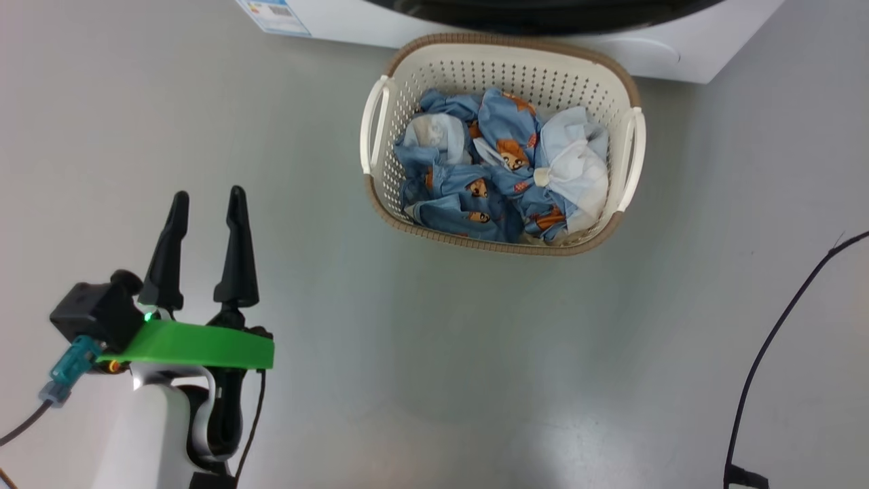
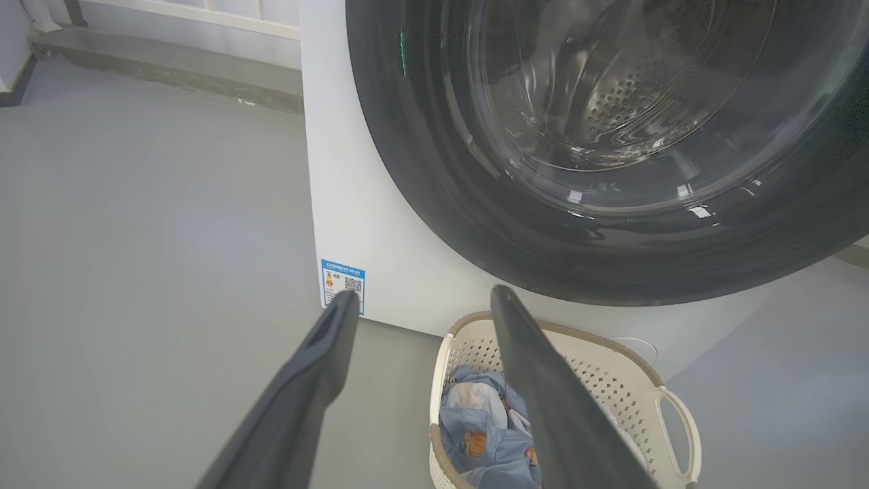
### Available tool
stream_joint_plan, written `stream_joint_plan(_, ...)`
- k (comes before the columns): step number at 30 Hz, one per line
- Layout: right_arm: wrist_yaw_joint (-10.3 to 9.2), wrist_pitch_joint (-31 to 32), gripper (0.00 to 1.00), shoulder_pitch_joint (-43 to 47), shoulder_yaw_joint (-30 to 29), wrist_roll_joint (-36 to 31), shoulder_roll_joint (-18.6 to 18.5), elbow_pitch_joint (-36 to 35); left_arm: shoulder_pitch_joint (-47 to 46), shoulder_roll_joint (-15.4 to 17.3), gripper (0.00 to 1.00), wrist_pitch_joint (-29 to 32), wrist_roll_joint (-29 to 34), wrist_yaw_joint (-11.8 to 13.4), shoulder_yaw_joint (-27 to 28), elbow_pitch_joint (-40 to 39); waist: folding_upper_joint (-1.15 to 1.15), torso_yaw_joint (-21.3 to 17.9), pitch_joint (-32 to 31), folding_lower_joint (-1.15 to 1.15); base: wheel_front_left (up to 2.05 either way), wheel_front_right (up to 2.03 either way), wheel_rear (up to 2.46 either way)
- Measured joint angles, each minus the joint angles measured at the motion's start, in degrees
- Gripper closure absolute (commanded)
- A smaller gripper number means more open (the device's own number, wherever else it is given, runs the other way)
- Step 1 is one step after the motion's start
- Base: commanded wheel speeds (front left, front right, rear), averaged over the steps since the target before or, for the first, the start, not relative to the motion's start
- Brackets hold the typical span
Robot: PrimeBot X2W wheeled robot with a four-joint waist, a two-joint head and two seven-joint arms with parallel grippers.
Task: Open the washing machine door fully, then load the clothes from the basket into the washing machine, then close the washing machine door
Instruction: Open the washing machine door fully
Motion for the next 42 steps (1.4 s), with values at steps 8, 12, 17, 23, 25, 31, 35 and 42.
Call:
stream_joint_plan(8,0.00,2.72,1.00,6.63,0.34,2.45,0.63,-1.70,0.94,0.00,0.00,0.00,-0.22,0.00,0.98,0.97,0.00,-0.48,-3.60,0.00,0.00,0.00,0.00)
stream_joint_plan(12,0.01,4.61,1.00,11.88,0.75,4.03,1.56,-3.22,2.59,0.01,0.00,0.00,-0.71,0.00,1.34,1.44,0.00,-0.67,-6.15,0.00,0.00,0.00,0.00)
stream_joint_plan(17,0.00,6.23,1.00,17.50,1.88,4.93,3.41,-4.70,4.32,0.01,0.00,0.00,-0.45,0.00,1.44,2.31,0.00,-0.68,-9.51,0.00,0.00,0.00,0.00)
stream_joint_plan(23,0.00,7.53,1.00,24.80,1.90,7.02,4.56,-7.11,6.23,0.03,0.00,0.00,0.43,0.00,0.90,3.83,0.00,-0.21,-13.80,0.00,0.00,0.00,0.00)
stream_joint_plan(25,0.00,7.88,1.00,26.93,1.79,7.56,4.63,-7.92,6.89,0.04,0.00,0.01,1.00,0.00,0.73,4.45,0.00,0.02,-15.23,0.00,0.00,0.00,0.00)
stream_joint_plan(31,0.01,9.33,1.00,32.64,1.78,8.45,4.90,-9.75,9.00,0.10,0.00,0.01,2.07,0.00,0.38,5.75,0.00,0.93,-19.35,0.00,0.00,0.00,0.00)
stream_joint_plan(35,0.00,10.42,1.00,37.26,2.00,8.64,5.54,-11.79,10.54,0.26,0.00,0.01,2.12,0.00,0.26,6.55,0.00,2.21,-22.03,0.00,0.00,0.00,0.00)
stream_joint_plan(42,0.00,11.80,1.00,42.92,2.23,10.01,6.89,-14.81,11.30,0.78,0.00,0.01,2.36,0.00,0.23,7.64,0.00,4.63,-24.70,0.00,0.00,0.00,0.00)
